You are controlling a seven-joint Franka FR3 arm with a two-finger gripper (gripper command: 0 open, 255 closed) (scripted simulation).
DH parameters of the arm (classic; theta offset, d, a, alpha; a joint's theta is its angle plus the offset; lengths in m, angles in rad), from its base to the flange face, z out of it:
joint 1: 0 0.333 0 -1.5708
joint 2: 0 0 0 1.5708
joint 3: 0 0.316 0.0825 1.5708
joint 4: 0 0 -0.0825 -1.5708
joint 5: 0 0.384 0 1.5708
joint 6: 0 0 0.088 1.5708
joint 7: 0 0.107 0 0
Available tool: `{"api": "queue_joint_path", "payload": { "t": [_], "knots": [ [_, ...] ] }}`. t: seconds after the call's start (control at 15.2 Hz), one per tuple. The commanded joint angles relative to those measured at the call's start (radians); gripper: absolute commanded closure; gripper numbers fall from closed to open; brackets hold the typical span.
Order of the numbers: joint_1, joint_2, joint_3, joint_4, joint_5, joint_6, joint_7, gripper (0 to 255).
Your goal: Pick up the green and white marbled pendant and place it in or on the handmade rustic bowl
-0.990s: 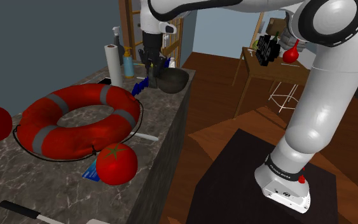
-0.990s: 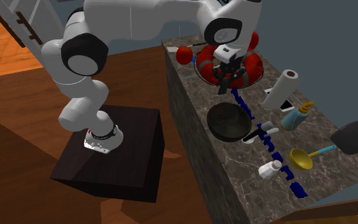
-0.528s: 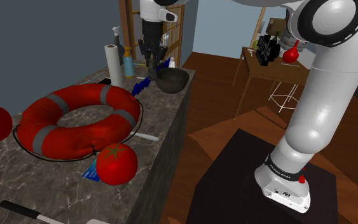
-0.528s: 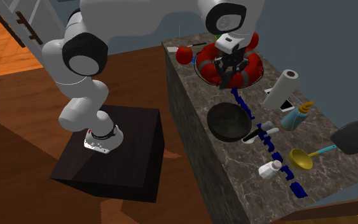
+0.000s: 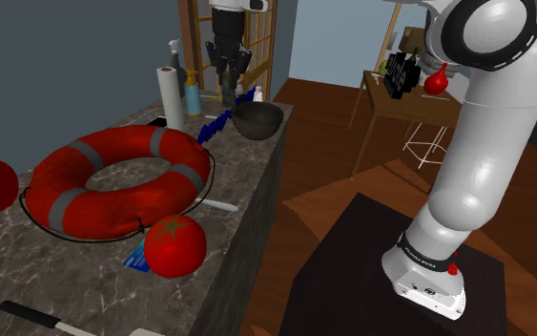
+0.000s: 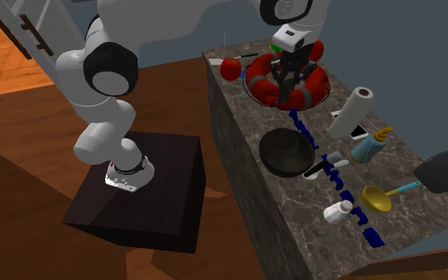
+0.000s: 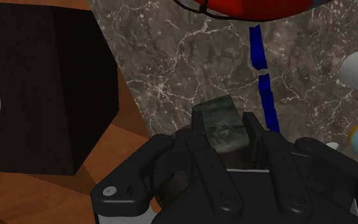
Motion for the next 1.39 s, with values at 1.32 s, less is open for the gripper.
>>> {"api": "queue_joint_path", "payload": {
  "t": [1.32],
  "knots": [
    [-0.182, -0.004, -0.098, -0.019, 0.029, 0.017, -0.276, 255]
  ]
}}
